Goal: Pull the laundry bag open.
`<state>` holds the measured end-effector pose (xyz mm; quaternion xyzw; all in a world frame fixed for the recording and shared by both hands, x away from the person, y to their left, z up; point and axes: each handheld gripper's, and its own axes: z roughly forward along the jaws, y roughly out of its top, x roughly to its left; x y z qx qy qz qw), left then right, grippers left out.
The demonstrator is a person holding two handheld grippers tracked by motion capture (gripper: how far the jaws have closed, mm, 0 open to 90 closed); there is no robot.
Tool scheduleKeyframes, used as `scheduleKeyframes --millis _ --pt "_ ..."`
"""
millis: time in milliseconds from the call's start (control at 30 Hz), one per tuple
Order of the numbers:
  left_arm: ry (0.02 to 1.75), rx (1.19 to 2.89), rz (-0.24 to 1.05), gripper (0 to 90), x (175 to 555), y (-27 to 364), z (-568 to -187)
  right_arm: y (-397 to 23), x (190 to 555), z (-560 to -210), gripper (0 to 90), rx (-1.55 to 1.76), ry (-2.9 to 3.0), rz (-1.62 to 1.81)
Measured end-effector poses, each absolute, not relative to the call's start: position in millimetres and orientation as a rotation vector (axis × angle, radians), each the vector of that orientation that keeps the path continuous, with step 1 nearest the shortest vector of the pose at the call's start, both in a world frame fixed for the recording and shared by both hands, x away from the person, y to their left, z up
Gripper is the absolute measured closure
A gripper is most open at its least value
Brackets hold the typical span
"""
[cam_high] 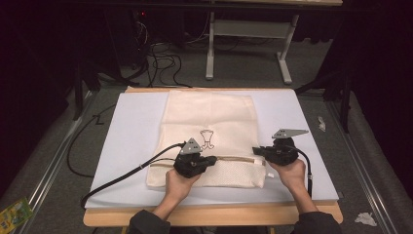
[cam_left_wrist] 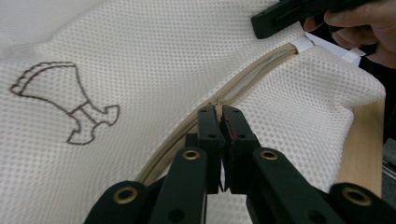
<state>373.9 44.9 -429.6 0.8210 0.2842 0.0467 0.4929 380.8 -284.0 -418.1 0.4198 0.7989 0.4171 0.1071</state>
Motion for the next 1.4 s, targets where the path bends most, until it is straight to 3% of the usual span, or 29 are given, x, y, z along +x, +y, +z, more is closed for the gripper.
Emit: scheduleKeyframes --millis 1400 --pt "0.718 1.935 0.169 87.5 367 79 -424 -285 383 -421 88.4 1.25 2.346 1.233"
